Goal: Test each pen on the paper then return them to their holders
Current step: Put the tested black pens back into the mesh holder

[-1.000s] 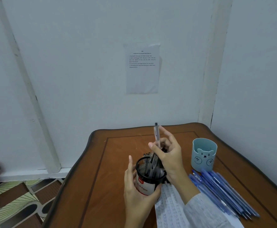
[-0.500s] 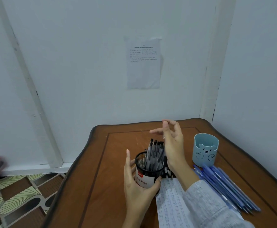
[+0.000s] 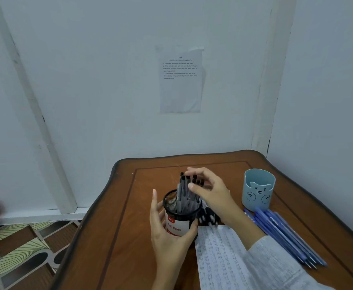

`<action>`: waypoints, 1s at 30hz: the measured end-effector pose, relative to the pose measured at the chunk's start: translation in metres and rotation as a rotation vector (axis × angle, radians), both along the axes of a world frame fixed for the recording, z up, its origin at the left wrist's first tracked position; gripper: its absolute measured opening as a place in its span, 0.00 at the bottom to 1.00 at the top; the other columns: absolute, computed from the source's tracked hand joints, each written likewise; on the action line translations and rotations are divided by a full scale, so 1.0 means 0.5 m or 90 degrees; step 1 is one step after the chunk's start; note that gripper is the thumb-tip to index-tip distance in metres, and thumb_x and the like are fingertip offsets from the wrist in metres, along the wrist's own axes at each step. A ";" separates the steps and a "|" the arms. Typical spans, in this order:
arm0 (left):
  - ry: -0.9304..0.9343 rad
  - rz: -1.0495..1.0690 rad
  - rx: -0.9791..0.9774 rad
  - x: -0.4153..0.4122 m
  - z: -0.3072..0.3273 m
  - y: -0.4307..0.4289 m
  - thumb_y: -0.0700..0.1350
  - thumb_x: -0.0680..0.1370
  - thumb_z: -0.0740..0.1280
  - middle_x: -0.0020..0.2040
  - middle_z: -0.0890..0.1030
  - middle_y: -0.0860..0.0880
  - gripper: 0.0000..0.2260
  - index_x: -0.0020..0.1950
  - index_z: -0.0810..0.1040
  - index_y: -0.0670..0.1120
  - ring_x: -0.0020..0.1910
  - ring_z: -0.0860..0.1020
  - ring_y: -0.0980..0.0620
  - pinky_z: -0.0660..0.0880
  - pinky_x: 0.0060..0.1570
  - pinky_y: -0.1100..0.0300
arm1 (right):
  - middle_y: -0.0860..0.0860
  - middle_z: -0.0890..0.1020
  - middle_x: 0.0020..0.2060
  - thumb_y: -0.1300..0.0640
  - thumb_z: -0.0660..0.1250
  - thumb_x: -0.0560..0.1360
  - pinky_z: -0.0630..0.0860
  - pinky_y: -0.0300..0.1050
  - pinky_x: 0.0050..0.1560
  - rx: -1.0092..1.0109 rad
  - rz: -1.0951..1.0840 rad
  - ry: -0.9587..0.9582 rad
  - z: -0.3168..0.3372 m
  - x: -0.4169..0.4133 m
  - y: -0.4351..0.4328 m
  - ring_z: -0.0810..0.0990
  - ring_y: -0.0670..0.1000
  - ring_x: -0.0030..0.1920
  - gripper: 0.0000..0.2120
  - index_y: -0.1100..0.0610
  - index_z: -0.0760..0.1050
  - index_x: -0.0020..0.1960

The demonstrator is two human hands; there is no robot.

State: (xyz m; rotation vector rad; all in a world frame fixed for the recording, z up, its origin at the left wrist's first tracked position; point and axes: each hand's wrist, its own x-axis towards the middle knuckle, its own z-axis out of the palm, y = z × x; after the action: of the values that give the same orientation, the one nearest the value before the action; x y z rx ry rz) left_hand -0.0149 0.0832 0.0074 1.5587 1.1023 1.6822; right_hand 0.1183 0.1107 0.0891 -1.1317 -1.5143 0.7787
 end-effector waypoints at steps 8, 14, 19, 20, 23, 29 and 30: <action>-0.023 0.075 -0.016 -0.016 -0.009 0.027 0.42 0.63 0.81 0.65 0.67 0.62 0.50 0.74 0.56 0.66 0.63 0.68 0.63 0.71 0.62 0.56 | 0.51 0.78 0.58 0.61 0.62 0.79 0.75 0.41 0.51 -0.108 -0.158 0.066 -0.009 0.087 0.044 0.77 0.49 0.51 0.11 0.47 0.75 0.55; -0.020 0.115 0.001 -0.028 -0.015 0.055 0.42 0.63 0.81 0.63 0.67 0.62 0.49 0.74 0.56 0.64 0.63 0.68 0.62 0.70 0.59 0.60 | 0.54 0.69 0.69 0.48 0.72 0.73 0.68 0.52 0.67 -0.246 -0.192 -0.276 -0.108 0.076 0.091 0.66 0.55 0.69 0.33 0.55 0.61 0.72; -0.017 0.126 0.015 -0.032 -0.016 0.059 0.40 0.63 0.81 0.64 0.68 0.61 0.49 0.74 0.58 0.63 0.62 0.67 0.68 0.69 0.58 0.64 | 0.58 0.64 0.72 0.34 0.70 0.68 0.56 0.54 0.73 -0.250 -0.302 -0.479 -0.146 0.023 0.119 0.59 0.59 0.73 0.53 0.56 0.44 0.78; -0.018 0.126 0.015 -0.032 -0.017 0.059 0.40 0.63 0.80 0.64 0.68 0.60 0.49 0.74 0.58 0.63 0.62 0.67 0.69 0.69 0.57 0.66 | 0.58 0.64 0.72 0.33 0.70 0.67 0.57 0.53 0.73 -0.250 -0.323 -0.490 -0.150 0.014 0.125 0.60 0.59 0.73 0.54 0.57 0.44 0.77; -0.020 0.125 0.015 -0.031 -0.017 0.062 0.40 0.62 0.81 0.62 0.68 0.64 0.49 0.74 0.58 0.63 0.61 0.67 0.71 0.68 0.54 0.71 | 0.59 0.65 0.70 0.34 0.72 0.66 0.61 0.50 0.70 -0.263 -0.346 -0.471 -0.153 -0.002 0.136 0.62 0.58 0.71 0.54 0.60 0.48 0.77; -0.013 0.128 0.015 -0.030 -0.016 0.061 0.40 0.62 0.81 0.62 0.67 0.66 0.49 0.74 0.58 0.62 0.61 0.68 0.70 0.70 0.52 0.76 | 0.59 0.70 0.64 0.39 0.75 0.66 0.70 0.46 0.63 -0.316 -0.348 -0.454 -0.145 -0.019 0.146 0.69 0.57 0.65 0.44 0.64 0.61 0.69; -0.013 0.128 0.015 -0.031 -0.017 0.061 0.40 0.62 0.81 0.62 0.67 0.67 0.49 0.75 0.58 0.61 0.61 0.68 0.72 0.68 0.51 0.79 | 0.59 0.71 0.63 0.40 0.75 0.67 0.70 0.46 0.62 -0.318 -0.346 -0.468 -0.143 -0.020 0.146 0.69 0.57 0.64 0.42 0.64 0.63 0.68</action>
State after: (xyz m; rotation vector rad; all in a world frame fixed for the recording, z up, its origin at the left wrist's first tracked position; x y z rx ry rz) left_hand -0.0306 0.1136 -0.0011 1.4820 1.2690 1.8445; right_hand 0.1083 0.1839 0.0175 -2.2680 -1.4828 0.3677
